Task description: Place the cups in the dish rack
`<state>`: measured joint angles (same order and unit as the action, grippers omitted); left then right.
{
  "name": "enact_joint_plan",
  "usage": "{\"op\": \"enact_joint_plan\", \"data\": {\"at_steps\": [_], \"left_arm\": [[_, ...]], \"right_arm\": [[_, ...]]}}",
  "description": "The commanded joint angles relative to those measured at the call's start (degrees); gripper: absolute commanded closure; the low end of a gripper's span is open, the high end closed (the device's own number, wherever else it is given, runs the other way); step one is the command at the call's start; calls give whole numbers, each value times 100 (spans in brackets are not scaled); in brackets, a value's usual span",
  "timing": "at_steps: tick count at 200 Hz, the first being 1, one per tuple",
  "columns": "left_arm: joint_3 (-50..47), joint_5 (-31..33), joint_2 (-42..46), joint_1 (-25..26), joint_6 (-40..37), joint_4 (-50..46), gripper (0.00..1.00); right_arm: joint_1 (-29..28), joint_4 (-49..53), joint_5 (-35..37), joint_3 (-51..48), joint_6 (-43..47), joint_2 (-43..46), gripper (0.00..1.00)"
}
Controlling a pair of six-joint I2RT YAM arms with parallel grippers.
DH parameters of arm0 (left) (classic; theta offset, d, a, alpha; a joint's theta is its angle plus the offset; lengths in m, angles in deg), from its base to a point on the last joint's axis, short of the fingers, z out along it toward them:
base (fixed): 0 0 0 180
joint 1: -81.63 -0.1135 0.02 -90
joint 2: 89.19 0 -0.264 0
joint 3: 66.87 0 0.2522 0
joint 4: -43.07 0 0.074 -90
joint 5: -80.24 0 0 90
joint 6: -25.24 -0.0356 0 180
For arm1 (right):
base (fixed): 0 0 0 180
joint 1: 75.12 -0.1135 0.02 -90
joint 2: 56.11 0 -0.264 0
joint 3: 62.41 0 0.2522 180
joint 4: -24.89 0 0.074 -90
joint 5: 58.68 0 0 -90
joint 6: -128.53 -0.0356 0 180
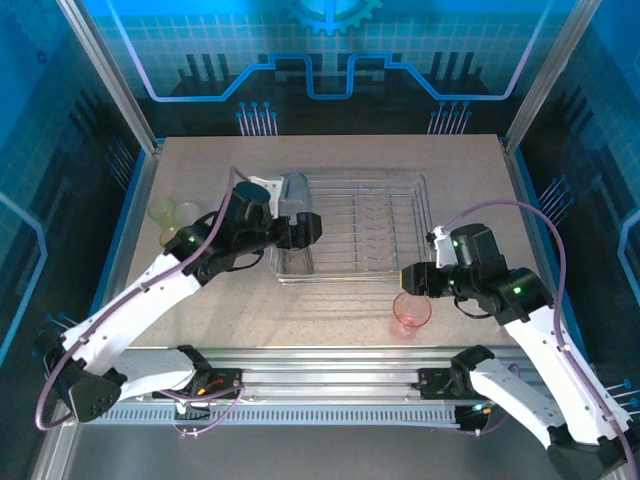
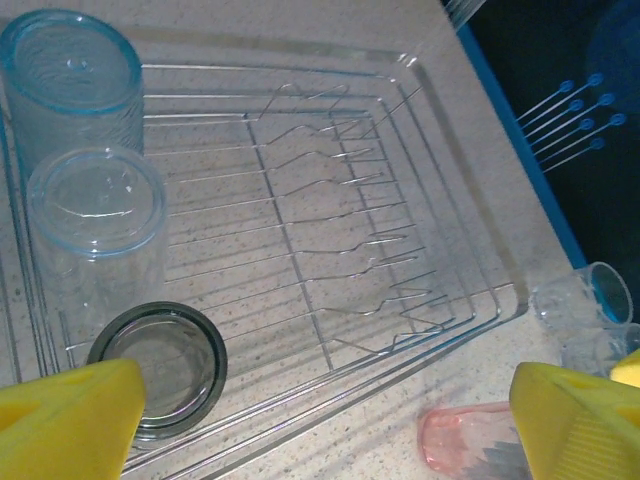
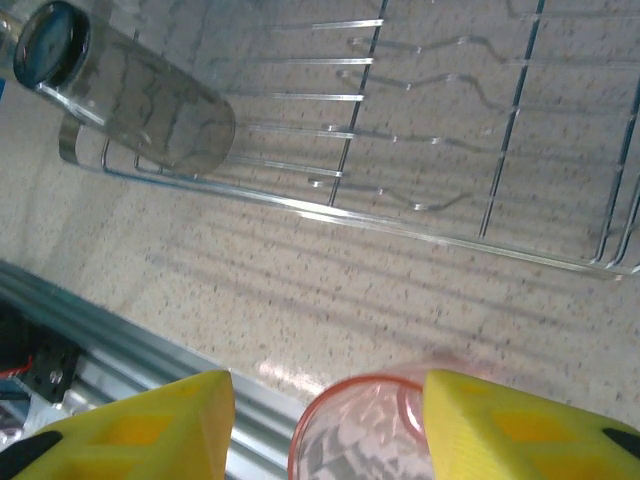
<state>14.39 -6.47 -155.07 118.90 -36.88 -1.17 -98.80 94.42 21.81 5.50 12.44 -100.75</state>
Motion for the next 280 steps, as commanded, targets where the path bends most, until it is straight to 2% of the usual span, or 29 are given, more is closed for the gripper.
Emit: {"op": "enact_joint_plan", "data": {"at_steps": [1,64,98,129,183,280], "left_arm": [[-297,-213,247,-20,-255,363,3],[-936,-141,850,-23,-421,773,1],[-1028,-6,946,-19,-470,688,1],[-1105,36,986,-19,-511,669,1],[-1257,-164,1025,-25,-541,704,1],[-1388,-94,1122,-19,-623,621,1]], "right_arm": [[-270,612,62,248,-312,-32,46],[-1523,1035,968,350,-926,-400,44],[-1965,1252,1588,434,-1119,-684,41],[-2224,1197,1738,463,-1279,-886,37],[-2611,1248,2083,530,-1446,-1429,49],[-2742,1129,2291,513,-1397,-2174,65]]}}
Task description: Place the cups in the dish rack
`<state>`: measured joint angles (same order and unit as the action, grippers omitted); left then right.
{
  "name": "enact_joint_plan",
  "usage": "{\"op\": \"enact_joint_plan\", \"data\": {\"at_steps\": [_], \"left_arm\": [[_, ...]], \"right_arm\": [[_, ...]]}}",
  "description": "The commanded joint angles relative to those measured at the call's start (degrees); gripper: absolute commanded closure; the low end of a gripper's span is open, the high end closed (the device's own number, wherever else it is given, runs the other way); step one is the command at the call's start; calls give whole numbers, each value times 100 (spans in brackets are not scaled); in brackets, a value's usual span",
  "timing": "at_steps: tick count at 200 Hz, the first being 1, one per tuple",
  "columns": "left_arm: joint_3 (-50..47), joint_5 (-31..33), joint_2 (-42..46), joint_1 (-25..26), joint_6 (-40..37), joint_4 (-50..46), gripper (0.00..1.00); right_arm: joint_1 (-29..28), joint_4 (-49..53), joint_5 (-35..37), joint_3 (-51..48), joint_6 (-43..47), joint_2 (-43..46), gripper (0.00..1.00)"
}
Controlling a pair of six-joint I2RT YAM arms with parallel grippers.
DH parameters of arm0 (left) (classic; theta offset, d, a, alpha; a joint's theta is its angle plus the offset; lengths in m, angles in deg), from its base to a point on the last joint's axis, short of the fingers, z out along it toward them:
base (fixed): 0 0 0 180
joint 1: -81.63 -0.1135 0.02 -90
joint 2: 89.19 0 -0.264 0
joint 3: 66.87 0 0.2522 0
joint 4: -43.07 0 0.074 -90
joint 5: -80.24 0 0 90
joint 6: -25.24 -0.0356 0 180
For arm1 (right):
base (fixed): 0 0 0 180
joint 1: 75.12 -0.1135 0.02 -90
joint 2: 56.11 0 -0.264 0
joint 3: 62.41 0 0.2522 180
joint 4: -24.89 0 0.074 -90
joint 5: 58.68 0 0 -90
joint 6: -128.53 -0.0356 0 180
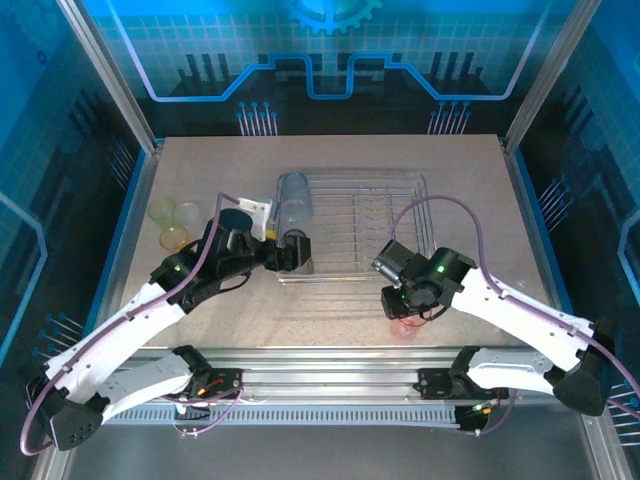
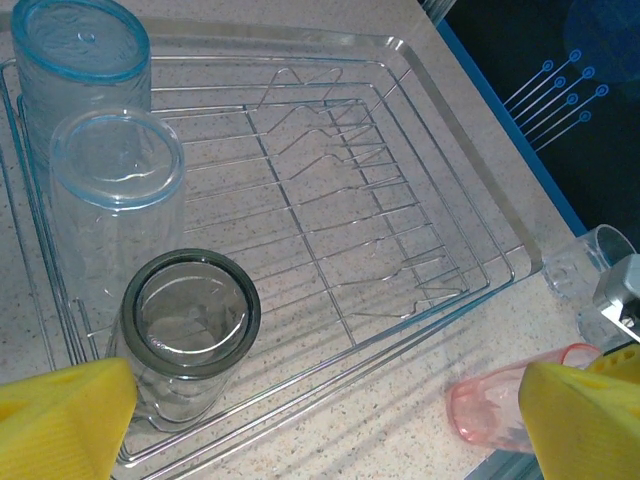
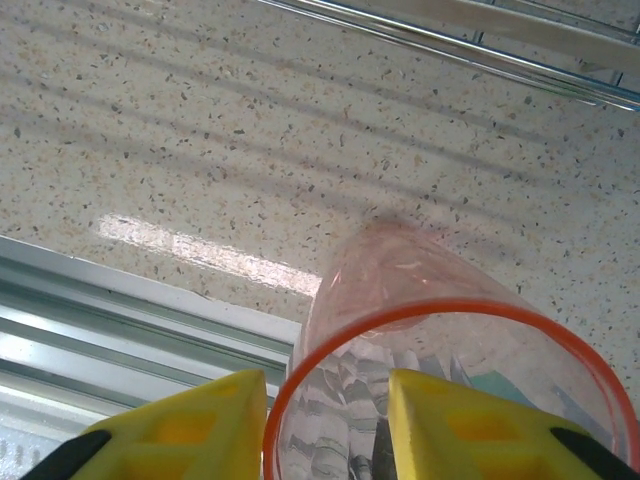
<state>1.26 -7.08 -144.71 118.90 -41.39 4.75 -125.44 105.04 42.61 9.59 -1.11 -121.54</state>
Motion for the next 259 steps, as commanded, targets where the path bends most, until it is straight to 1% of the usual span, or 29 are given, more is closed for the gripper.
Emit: {"op": "enact_joint_plan", "data": {"at_steps": [1,118,181,220,229,241,259], "left_arm": [[-79,-36,86,-19,-170,29,1],[-180,-53,68,-19,-132,47,1],[-204,-68,51,-19,-128,56,1],[-242,-80,60,-19,-102,60,1],[-249,-84,66,-19,-96,67,1],[-251,-109,77,-19,-77,72,1],[-264,-177,120,-23,-62,121,1]], "right_arm": [[-80,67,213,102,-43,-98,65],[-65,41,487,-84,70,-279,74],[-5,65,549,-180,140,-346,74],[77,15,552,-216,228,-341,76],[93,9,562,-204,249,-324,77],[93,-38,550,-158,302,-259,81],[93,-230,379,-30,523,-88,91]]}}
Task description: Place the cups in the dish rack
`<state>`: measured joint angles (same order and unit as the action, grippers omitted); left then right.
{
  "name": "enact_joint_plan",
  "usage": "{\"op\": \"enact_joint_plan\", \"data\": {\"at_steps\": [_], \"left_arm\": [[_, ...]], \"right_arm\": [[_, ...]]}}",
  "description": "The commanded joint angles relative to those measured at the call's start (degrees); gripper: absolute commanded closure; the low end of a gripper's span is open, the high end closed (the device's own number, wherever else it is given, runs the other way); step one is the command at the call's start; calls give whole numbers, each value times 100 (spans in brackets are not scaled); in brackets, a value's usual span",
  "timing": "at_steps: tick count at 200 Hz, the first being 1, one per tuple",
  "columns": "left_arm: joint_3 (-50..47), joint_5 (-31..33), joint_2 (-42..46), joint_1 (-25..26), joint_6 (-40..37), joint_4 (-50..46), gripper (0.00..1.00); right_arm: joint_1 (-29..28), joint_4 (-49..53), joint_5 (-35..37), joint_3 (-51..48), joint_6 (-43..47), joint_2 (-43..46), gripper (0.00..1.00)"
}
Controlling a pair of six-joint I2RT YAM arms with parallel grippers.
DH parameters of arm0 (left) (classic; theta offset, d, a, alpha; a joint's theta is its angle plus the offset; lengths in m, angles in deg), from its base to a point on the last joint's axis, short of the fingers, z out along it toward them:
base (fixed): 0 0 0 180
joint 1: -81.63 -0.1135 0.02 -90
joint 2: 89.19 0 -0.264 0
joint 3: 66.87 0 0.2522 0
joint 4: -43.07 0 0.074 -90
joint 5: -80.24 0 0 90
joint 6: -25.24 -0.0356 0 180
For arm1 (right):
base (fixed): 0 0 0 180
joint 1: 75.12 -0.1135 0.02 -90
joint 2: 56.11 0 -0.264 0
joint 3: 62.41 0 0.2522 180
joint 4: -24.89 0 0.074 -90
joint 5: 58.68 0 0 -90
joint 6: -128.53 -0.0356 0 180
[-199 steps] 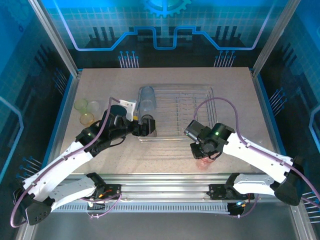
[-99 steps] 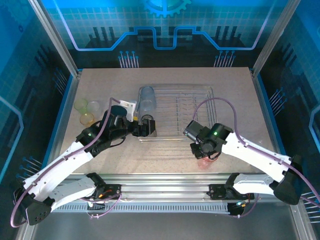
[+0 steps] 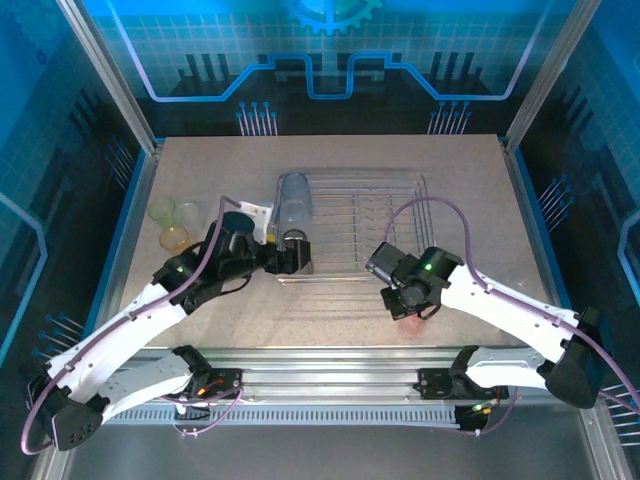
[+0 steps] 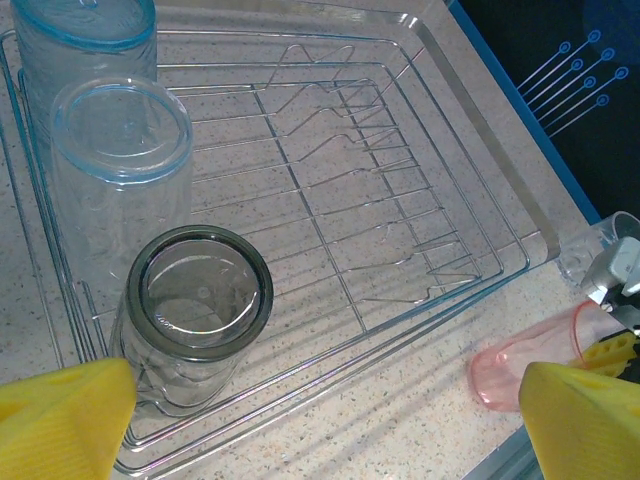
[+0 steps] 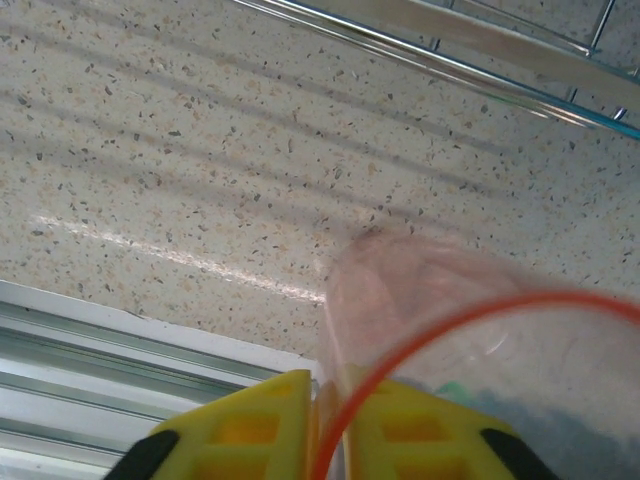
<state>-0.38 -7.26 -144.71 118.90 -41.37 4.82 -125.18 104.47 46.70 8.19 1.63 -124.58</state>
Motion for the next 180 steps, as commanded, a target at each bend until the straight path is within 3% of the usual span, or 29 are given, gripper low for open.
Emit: {"op": "enact_joint_plan", "data": {"at_steps": [1,23,55,94,110,148,180], "left_arm": [[-98,-161,125,-21,-55,122,1],[-153,-249,246,-23,-2,260,0],[-244,-530,463,-19,49,554,1],[-559,-1309,916,-19,-135,1421,1],[-704,-1625,1132,-22,-143,1836,1],[-809,-2429,1234,-19,-119,2414,0],[-856,-2623,1117,-19,53,2758,1]], "right_arm": [[67,-183,-41,118,261,227,91],[26,-542,-341,324,698,521,98],[23,-955,-917,639,1464,900,100],[272,-1545,-1346,605,2069,1588,100],[853,-1905,-2195,515,2104,1899,100],[2721,-3224,-5174,57,1399,2282,100],[3455,-5239,-6880,-558,133,2403,100]]}}
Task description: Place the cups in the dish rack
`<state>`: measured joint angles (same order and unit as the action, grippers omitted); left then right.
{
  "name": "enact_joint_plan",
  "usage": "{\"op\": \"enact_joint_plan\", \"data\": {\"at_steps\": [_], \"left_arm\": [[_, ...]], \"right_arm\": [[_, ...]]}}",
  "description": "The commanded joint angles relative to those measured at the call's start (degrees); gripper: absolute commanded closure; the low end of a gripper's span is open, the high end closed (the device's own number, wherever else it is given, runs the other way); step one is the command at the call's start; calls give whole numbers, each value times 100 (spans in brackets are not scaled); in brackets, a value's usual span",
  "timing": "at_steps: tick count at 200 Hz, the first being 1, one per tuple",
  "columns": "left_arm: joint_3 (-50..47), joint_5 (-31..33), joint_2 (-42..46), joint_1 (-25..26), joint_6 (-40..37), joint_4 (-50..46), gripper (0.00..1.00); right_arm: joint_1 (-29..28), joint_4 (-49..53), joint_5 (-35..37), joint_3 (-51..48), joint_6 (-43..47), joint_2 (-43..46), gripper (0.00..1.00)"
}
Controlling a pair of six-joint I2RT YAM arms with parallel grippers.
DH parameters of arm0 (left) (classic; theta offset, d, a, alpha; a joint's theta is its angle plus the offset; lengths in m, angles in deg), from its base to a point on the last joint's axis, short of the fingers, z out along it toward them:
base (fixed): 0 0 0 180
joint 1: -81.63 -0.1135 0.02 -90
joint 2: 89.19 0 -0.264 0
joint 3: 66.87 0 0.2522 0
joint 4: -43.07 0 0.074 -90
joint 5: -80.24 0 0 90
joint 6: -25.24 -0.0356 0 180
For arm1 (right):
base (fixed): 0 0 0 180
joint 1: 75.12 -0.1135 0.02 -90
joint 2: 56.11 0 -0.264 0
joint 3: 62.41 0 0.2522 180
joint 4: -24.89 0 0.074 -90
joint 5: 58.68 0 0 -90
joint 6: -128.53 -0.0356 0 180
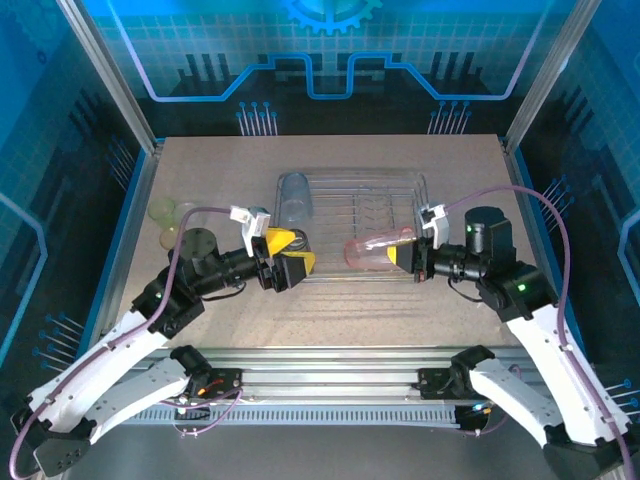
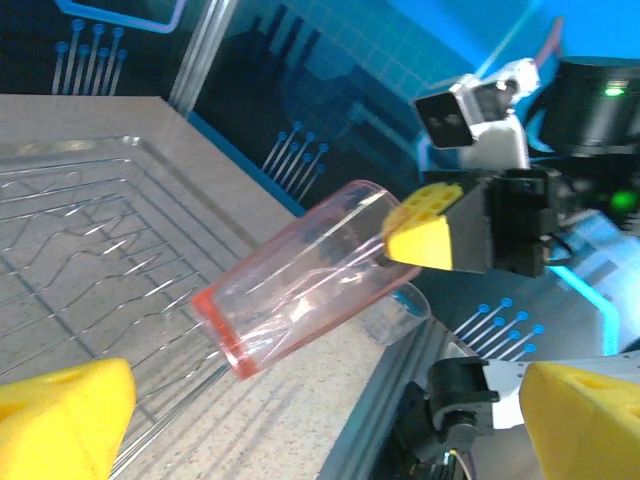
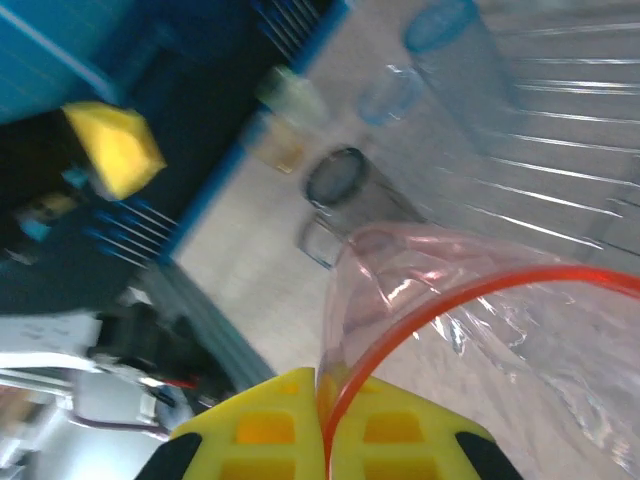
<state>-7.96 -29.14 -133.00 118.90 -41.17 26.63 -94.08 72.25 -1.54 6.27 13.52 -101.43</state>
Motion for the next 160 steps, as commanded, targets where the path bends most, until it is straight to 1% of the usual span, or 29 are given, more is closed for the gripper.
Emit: {"op": "enact_joint_plan", "data": {"at_steps": [1,26,47,81,89,125,160], "left_arm": [[-100,-435,-56,-19,36,593,1],[-81,-448,-181,-22,138,772,1],[41,-374,-331,-19,163,676,0],[158,-393,-560,-19,219,500,1],[166,-385,-599,-19,243,491,1],[214,-433,-740,-19,395,566,1],[331,-493,-972,-25,651,588,1]], "right_arm": [[356,-2104,-2083,-380,-1101,91,100],[476,-3573,-2480,-776,-2091,116,100],[507,-4371,-2623,-955,-2607,85,100],[516,-4869,-2663,-1068,-2932,111,100],[516,-5196,-2663,-1101,-3077,111,100],[511,-5877,-2750,-1201,-3545,33,100],[494,-6255,-2749,-1312,-3823,-37,100]]}}
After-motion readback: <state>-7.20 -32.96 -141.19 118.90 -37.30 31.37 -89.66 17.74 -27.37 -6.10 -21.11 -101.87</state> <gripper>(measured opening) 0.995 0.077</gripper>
